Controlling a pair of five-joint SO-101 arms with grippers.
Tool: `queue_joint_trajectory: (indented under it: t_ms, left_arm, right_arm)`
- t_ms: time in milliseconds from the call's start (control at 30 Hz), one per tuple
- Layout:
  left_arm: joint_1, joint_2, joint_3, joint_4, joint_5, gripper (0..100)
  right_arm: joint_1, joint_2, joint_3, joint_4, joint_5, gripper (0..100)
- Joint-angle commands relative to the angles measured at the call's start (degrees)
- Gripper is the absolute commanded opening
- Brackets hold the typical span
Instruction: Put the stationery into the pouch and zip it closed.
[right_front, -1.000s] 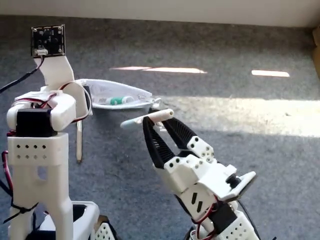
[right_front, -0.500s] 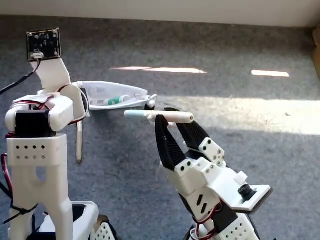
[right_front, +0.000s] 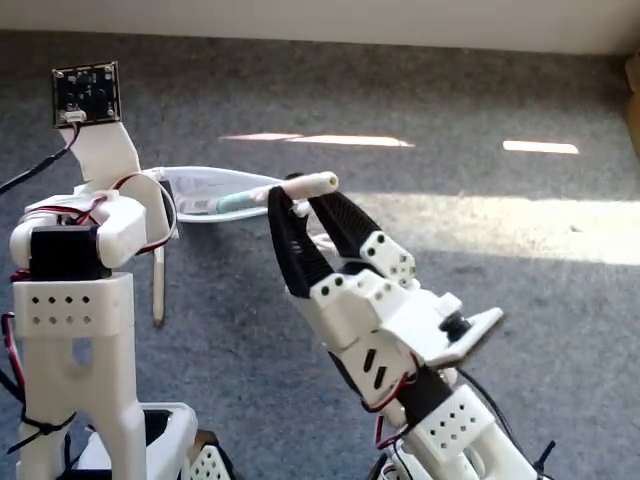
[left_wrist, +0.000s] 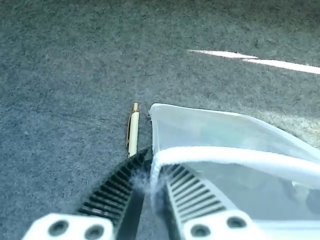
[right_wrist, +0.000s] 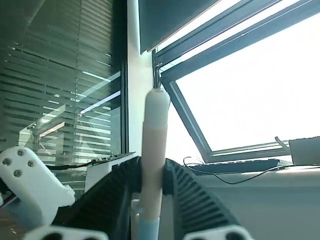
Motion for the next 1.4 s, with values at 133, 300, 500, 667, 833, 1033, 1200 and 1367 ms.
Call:
queue_joint_trajectory:
  t_ms: [133, 300, 500, 667, 833, 1033, 1200, 1367]
  left_arm:
    - [-0.7, 0.7, 0.0, -0.3, 0.6, 1]
    - [-0.7, 0.7, 0.0, -0.3, 0.6, 1]
    - [-0.7, 0.7, 0.0, -0.3, 0.6, 1]
    - [-0.7, 0.7, 0.0, -0.3, 0.6, 1]
    - [-0.7, 0.7, 0.0, -0.3, 0.6, 1]
    - [-0.7, 0.9, 0.0, -0.3, 0.5, 1]
    - [-0.7, 1.1, 0.0, -0.3, 0.5, 1]
    - [-0.7, 0.7, 1.8, -1.8, 0.5, 1]
  right_arm:
    - [-0.6, 13.5, -3.6, -10.7, -0.4, 0.5]
    - [-0.6, 17.0, -2.5, -14.2, -0.4, 0.5]
    - [-0.7, 17.1, 0.8, -14.5, -0.4, 0.7]
    - [-2.7, 17.6, 2.2, -12.9, -0.4, 1.1]
    - [-4.9, 17.5, 1.7, -6.9, -0.4, 6.8]
    - [-7.0, 17.1, 2.7, -5.5, -0.4, 14.6]
    - [-4.8, 17.0, 5.7, -5.8, -0.4, 14.6]
    - [2.7, 13.2, 6.0, -5.7, -2.5, 14.6]
